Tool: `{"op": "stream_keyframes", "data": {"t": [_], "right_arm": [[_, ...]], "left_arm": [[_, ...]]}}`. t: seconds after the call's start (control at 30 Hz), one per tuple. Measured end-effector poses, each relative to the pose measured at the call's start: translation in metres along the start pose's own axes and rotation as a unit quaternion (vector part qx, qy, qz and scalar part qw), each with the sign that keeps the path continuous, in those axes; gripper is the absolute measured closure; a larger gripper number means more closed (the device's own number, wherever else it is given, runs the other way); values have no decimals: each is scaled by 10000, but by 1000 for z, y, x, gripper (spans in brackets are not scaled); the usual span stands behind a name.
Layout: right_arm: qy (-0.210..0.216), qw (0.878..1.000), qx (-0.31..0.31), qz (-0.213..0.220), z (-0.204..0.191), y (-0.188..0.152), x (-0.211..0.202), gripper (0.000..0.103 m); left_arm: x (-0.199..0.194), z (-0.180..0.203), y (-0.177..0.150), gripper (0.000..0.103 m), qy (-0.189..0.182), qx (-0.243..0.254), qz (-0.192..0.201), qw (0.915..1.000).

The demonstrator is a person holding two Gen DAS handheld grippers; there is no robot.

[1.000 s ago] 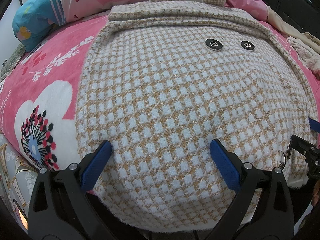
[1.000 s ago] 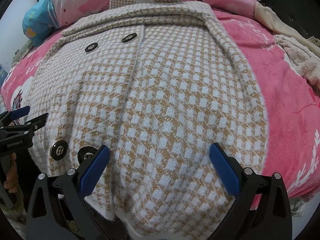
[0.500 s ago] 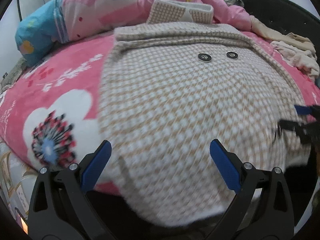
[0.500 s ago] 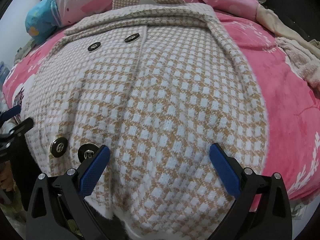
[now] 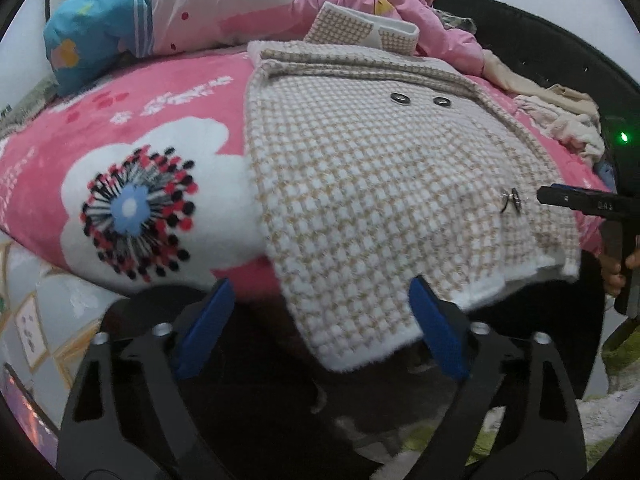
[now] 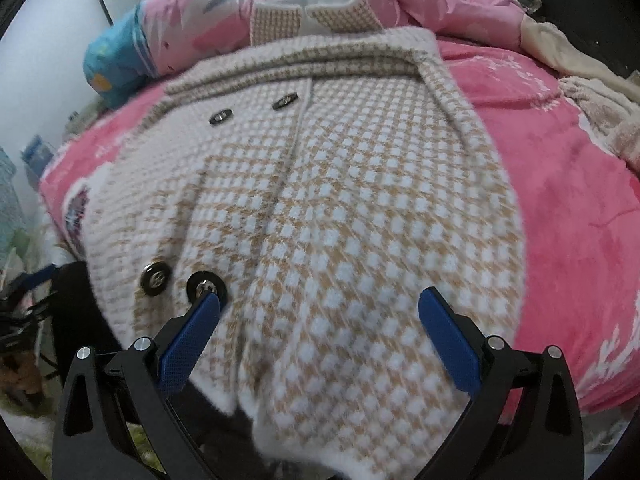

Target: Fold large clothes

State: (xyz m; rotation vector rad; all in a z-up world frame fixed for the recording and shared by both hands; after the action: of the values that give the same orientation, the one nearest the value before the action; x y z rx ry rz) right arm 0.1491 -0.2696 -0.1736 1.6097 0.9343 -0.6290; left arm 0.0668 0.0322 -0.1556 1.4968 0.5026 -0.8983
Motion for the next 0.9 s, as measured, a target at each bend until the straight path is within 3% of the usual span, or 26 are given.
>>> {"op": "stream_keyframes", "data": {"t": [0.23,0.43,0.63,0.9], "right_arm": [[-12,9987,415,298,37,-15,-34,6],[143,9945,1001,286,73,-36,-45,6],[561,9896,1319,136,80,-46,-33,9],[1076,9804,1642,-182,78,-65,-25,19]], "left_arm": [[31,-2,-9,49,-245,-452,-471,9976],[55,-11,-11,50,-418,-904,-821,9916],[74,-14,-18,50,-643,-1265,-1041,9844],[81,1,-18,50,-704,-1156,-1134,9843]]}}
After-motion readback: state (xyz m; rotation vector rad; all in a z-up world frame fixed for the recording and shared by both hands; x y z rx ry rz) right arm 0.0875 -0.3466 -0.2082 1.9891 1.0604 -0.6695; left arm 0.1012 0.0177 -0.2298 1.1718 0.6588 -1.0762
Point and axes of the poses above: each gripper's, at about its wrist camera, not at the fingertips, and x roughly the way its jaws point, z to its right, y to its top, the point moved 10 cm from there along x, roughly the way its jaws point, and after that the axes turned 6 degrees about x, right-handed, at the moved point
